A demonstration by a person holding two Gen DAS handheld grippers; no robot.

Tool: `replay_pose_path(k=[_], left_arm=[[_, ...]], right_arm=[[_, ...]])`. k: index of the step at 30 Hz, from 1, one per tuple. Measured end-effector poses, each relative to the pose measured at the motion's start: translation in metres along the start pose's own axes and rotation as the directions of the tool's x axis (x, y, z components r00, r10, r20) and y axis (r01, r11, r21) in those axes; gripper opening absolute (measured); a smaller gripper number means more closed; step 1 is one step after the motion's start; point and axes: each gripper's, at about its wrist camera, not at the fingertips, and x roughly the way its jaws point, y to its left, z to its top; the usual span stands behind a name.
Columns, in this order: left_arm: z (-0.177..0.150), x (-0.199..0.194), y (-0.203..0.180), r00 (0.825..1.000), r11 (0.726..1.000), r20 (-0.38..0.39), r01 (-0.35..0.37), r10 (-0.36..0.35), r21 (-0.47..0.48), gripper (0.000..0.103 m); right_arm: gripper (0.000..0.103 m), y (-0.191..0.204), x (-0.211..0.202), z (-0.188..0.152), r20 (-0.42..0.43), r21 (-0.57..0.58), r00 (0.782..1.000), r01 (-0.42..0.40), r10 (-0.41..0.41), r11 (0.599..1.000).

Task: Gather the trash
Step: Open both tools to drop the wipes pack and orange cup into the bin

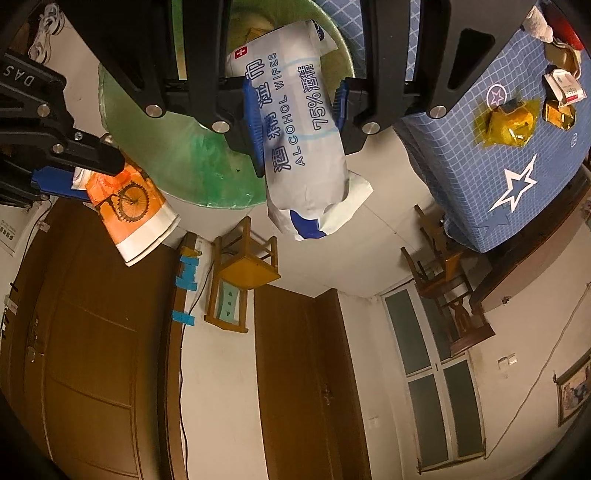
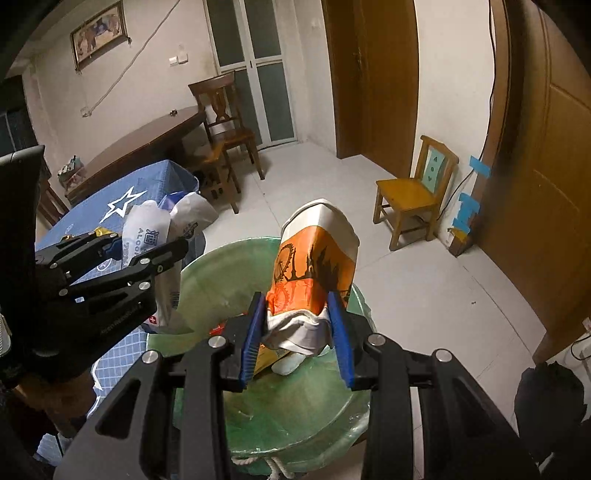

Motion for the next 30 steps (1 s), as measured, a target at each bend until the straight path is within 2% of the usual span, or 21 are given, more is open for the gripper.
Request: replay_pose_path(k=[12, 20, 23, 24, 25, 30], left_arm=[[-0.002, 0.022, 0.01, 0.996, 0.998, -0.067, 0.059, -0.058, 0.004, 0.033], [-0.007, 0.036, 0.018, 0.993, 0.997, -0.095, 0.071, -0.072, -0.01, 0.034], [-0.009, 0.043, 0.02, 0.991, 0.998, -0.11, 0.07, -0.071, -0.009, 0.042], [-0.009, 0.046, 0.02, 0.991, 0.998, -0.117, 0.059, -0.06, -0.005, 0.053], [-0.01, 0.047, 0.022, 0.992, 0.999, -0.118, 0.046, -0.047, -0.006, 0.061], [-0.01, 0.044, 0.032, 0.995, 0.999, -0.097, 0.035, -0.037, -0.023, 0.061]], right_arm=[[0.034, -0.001, 0.019, 0.005, -0.075, -0.003, 0.997, -0.02, 0.02, 1.0], [0.035, 0.001, 0.034, 0.001, -0.126, -0.004, 0.992, -0.028, 0.027, 1.0], [0.037, 0.001, 0.041, 0.0, -0.142, -0.003, 0.989, -0.031, 0.031, 0.999], [0.042, 0.0, 0.043, -0.001, -0.151, -0.003, 0.988, -0.041, 0.04, 0.999], [0.048, 0.0, 0.044, -0.002, -0.148, -0.003, 0.988, -0.037, 0.036, 0.999], [0.049, -0.001, 0.043, -0.002, -0.133, -0.001, 0.991, -0.024, 0.024, 1.0]])
